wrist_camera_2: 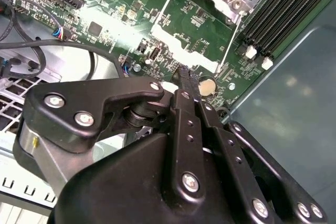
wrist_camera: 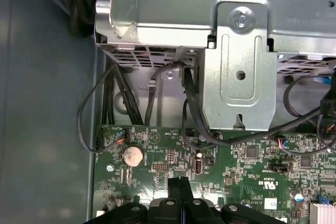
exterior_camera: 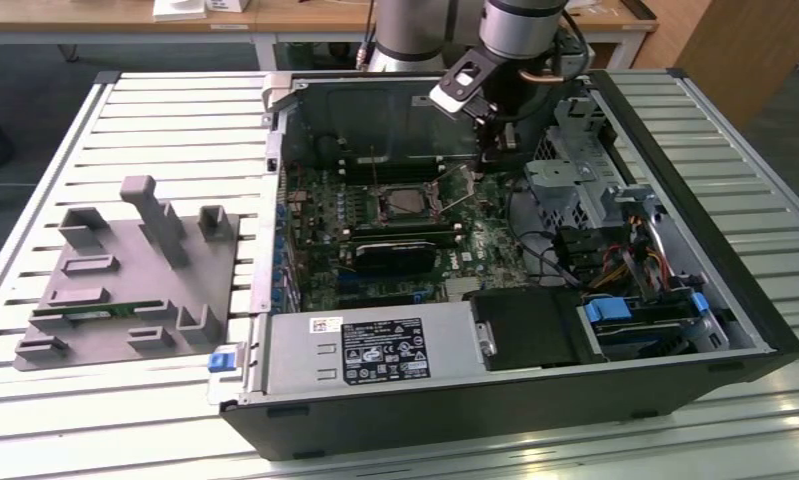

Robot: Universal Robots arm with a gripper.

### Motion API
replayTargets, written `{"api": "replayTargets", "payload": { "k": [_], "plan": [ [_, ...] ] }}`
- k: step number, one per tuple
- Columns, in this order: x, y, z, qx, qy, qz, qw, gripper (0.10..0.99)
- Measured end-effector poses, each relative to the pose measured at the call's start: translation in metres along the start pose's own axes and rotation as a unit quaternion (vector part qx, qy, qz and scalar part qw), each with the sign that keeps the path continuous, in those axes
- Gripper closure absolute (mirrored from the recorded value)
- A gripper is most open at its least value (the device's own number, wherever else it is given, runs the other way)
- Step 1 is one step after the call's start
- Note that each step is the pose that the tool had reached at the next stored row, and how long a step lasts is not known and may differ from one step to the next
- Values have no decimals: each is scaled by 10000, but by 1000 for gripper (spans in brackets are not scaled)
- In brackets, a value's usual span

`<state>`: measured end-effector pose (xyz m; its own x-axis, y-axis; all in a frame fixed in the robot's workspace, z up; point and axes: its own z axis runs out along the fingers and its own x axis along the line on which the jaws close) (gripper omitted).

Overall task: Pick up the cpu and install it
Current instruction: 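Close the cpu cover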

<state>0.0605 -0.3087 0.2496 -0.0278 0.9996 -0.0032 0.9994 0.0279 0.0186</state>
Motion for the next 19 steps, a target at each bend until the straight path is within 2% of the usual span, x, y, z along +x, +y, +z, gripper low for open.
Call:
{"api": "replayTargets", "payload": {
  "k": [6,13,19],
  "plan": [
    [0,21,28,0,0,0,10000,980],
    [0,24,112,0,0,0,10000,980],
    [0,18,86,0,0,0,10000,980]
  ]
}}
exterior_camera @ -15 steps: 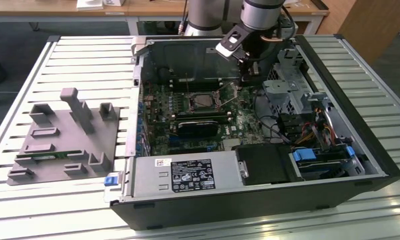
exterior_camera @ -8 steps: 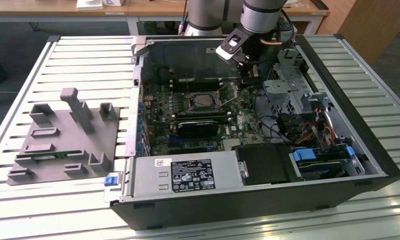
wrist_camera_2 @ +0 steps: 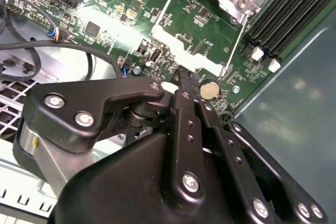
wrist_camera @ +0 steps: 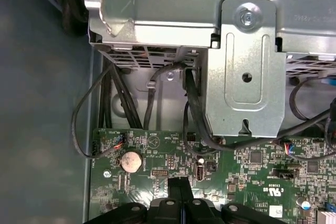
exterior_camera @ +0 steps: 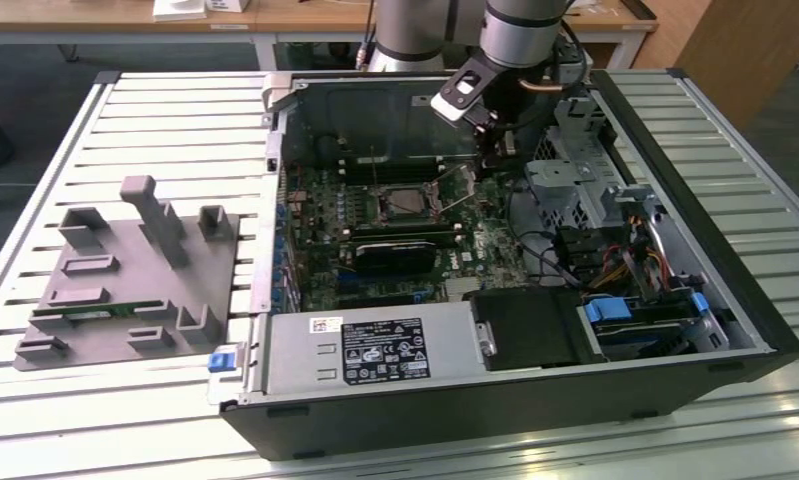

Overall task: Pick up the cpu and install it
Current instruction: 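Close the cpu cover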

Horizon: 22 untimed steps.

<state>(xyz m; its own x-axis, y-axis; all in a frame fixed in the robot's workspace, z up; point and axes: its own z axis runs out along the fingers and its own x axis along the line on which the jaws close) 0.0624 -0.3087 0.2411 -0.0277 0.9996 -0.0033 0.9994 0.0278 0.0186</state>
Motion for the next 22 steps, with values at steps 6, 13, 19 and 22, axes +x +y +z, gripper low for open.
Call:
{"api": "replayTargets", "payload": {
  "k": [6,13,19,22],
  "plan": [
    [2,-49,-14,0,-1,-1,10000,980],
    [4,-173,-17,0,-1,0,10000,980],
    [8,-272,-19,0,-1,0,10000,980],
    [9,-329,-19,0,-1,0,10000,980]
  ]
}}
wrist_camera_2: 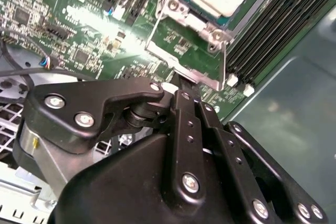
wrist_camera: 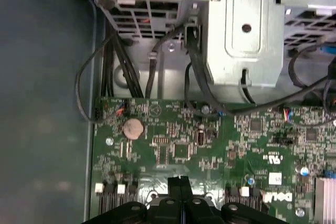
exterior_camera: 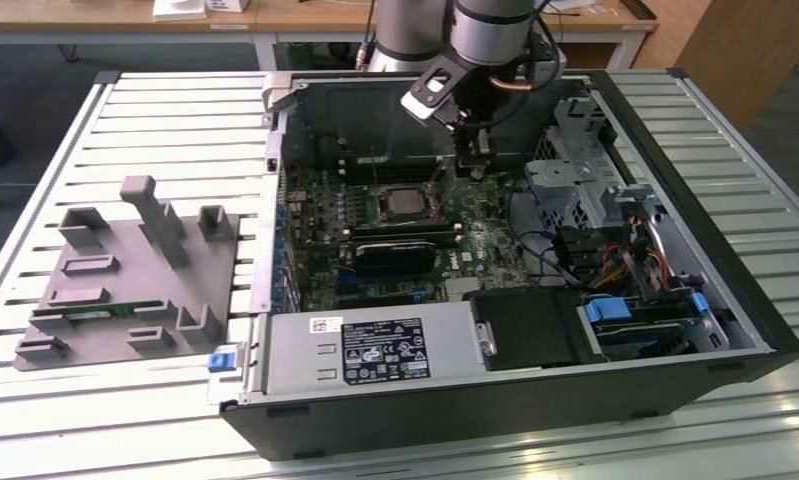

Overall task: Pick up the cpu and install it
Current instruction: 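Close the cpu cover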

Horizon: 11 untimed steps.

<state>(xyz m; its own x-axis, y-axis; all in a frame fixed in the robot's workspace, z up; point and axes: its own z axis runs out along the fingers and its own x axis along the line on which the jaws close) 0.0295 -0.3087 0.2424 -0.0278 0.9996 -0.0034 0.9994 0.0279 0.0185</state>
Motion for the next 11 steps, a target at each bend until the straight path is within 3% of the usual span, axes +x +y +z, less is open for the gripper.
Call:
{"api": "replayTargets", "payload": {
  "k": [11],
  "plan": [
    [5,-180,3,0,0,0,10000,980]
  ]
}}
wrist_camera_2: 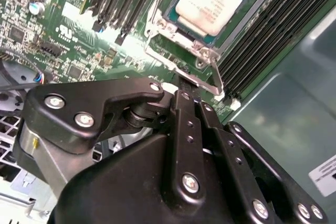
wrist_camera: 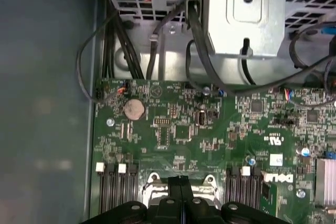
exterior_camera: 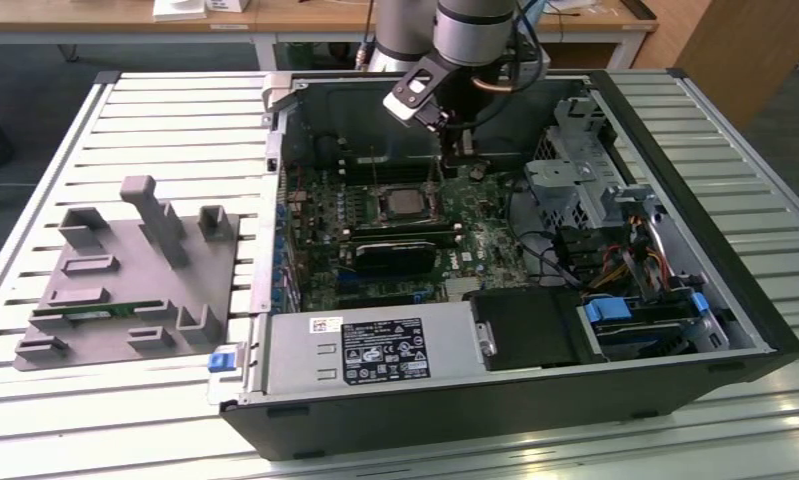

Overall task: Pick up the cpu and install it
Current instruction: 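Close the cpu cover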

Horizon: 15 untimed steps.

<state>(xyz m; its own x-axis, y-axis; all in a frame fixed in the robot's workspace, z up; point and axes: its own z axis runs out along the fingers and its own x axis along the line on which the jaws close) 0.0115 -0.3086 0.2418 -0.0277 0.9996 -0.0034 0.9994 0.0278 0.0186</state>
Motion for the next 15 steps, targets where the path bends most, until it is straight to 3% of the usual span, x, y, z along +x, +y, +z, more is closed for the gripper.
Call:
{"api": "replayTargets", "payload": {
  "k": [15],
  "plan": [
    [5,-170,42,0,0,0,10000,980]
  ]
}}
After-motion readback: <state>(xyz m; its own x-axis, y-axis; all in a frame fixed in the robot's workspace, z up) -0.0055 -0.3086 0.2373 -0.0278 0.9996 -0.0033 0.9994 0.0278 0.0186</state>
